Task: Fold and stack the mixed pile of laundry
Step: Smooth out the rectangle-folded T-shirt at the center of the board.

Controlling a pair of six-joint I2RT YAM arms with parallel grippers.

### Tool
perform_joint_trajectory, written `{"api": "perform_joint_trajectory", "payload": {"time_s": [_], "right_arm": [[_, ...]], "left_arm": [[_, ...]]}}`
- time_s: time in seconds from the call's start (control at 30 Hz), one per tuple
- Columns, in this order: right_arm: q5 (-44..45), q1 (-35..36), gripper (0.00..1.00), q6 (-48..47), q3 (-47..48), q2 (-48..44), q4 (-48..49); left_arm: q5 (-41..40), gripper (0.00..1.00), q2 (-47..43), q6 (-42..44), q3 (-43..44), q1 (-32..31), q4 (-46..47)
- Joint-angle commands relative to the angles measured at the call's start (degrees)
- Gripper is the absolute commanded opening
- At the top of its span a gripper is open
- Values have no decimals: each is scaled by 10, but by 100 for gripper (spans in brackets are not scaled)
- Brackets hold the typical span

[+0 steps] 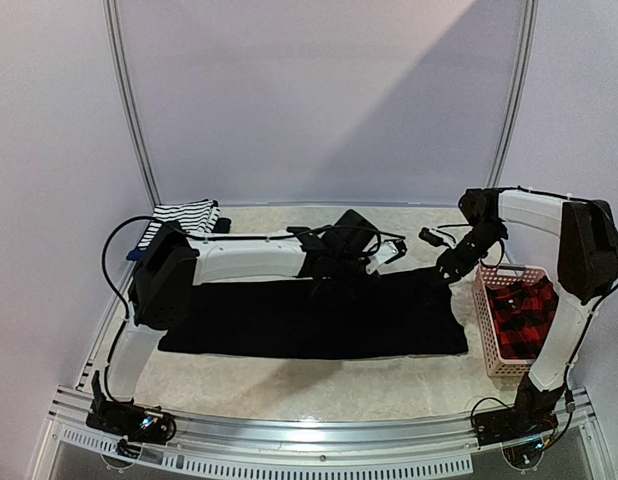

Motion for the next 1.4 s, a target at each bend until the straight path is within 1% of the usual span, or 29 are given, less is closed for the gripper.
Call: {"api": "perform_joint_trajectory", "payload": {"time_s": [0.0, 0.13, 0.37, 0.47, 0.8, 1.0, 1.07, 1.13, 1.3, 1.37], "right_arm": [[-10, -4, 46, -15, -10, 2, -3], [-18, -12, 46, -6, 6, 8, -14], [-9, -30, 47, 6, 19, 15, -17], [-12, -36, 47, 7, 17, 19, -18], [-30, -37, 47, 8, 12, 22, -18], [-33, -37, 47, 8, 3, 22, -17], [-35, -38, 47, 8, -1, 22, -16], [-36, -37, 47, 9, -4, 22, -14], [-39, -37, 47, 10, -13, 22, -10], [-40, -37, 47, 10, -16, 22, -8]], "left_arm": [[99, 26, -10, 35, 3, -14, 12], [99, 29, 39, 66, 75, -32, -53], [118, 35, 88, 74, 129, -45, -87], [126, 36, 101, 74, 138, -46, -101], [67, 37, 125, 84, 146, -47, -112], [33, 35, 133, 73, 147, -47, -89], [32, 33, 134, 69, 147, -47, -77], [15, 28, 134, 66, 148, -47, -70], [24, 6, 128, 59, 148, -44, -62], [25, 0, 124, 57, 147, -42, -62]]}}
